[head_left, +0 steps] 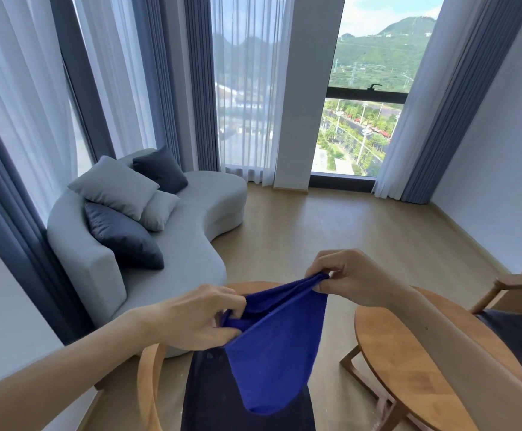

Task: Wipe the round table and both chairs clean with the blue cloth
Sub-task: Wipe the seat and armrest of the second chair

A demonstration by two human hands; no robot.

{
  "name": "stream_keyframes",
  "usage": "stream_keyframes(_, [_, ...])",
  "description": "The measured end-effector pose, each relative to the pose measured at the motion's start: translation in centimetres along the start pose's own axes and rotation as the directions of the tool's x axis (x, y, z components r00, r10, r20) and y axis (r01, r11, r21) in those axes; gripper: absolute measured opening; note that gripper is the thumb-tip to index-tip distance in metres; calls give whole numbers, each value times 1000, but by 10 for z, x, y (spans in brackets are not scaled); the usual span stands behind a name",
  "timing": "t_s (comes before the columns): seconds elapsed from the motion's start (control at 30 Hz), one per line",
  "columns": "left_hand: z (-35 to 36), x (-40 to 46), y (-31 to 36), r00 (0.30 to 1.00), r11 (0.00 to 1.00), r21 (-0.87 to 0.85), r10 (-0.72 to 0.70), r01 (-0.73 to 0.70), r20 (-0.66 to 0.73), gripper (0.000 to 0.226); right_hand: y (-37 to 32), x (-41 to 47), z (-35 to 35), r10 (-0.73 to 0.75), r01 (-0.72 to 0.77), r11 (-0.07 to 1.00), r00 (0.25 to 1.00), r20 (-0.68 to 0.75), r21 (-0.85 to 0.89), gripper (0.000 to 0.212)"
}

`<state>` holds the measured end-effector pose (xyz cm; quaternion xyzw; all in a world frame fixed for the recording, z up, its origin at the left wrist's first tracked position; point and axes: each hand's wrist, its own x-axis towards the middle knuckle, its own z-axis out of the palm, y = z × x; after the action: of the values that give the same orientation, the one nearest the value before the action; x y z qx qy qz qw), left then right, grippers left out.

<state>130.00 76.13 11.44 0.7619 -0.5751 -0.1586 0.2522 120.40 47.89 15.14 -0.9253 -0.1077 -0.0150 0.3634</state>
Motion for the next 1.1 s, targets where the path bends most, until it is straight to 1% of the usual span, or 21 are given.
stream_keyframes(0.07, [-5,-3,5,999,985,-169,-34,30,-21,23,1,-2,-1,-1,1,1000,1000,-2,9,25])
stream_keyframes(0.1, [-7,-4,8,998,973,-225,-60,56,-9,22,1,-3,0,-9,9,1000,1000,-2,8,24])
stream_keyframes(0.13, [-9,-4,10,997,968,-238,-78,76,-1,21,0,-3,1,-18,18,1000,1000,-2,6,24])
stream_keyframes(0.17, [-11,-4,12,997,980,-188,-75,71,-14,21,0,-3,2,-24,24,1000,1000,-4,9,23])
stream_keyframes(0.23, [-15,-2,12,998,1000,9,-17,17,-58,22,-2,-1,4,-34,34,999,999,-3,25,23])
stream_keyframes(0.3, [-15,-1,11,998,972,236,28,-13,-64,25,-4,1,6,-43,43,999,999,9,24,22])
stream_keyframes(0.33, [-15,-2,8,997,950,311,34,-12,-65,26,-4,2,5,-47,47,999,999,14,19,22])
stream_keyframes(0.37, [-14,-4,6,997,935,355,37,-9,-72,26,-5,2,5,-50,49,999,999,18,16,22])
stream_keyframes(0.4, [-13,-7,4,996,933,360,41,-9,-80,26,-5,2,3,-49,49,999,999,19,16,22])
stream_keyframes(0.53, [-9,-14,-3,993,977,211,47,-23,-107,27,-3,-1,-1,-35,34,999,999,20,26,24])
stream_keyframes(0.73, [-8,-17,-10,990,996,85,22,-10,-143,22,-1,-5,-4,-29,28,998,999,19,55,25])
stream_keyframes(0.8, [-6,-16,-10,988,996,84,17,-4,-153,20,-2,-6,-4,-24,24,996,1000,10,82,25])
stream_keyframes(0.9, [-2,-14,-7,988,993,121,29,-10,-151,25,-2,-6,-4,-34,33,993,999,-1,109,25])
stream_keyframes(1.0, [0,-12,-4,995,982,186,38,-20,-94,22,-2,-5,-5,-35,35,996,999,5,81,22])
stream_keyframes(1.1, [2,-12,-1,999,987,161,11,-5,-38,17,-1,-4,-5,-22,23,997,1000,-14,74,20])
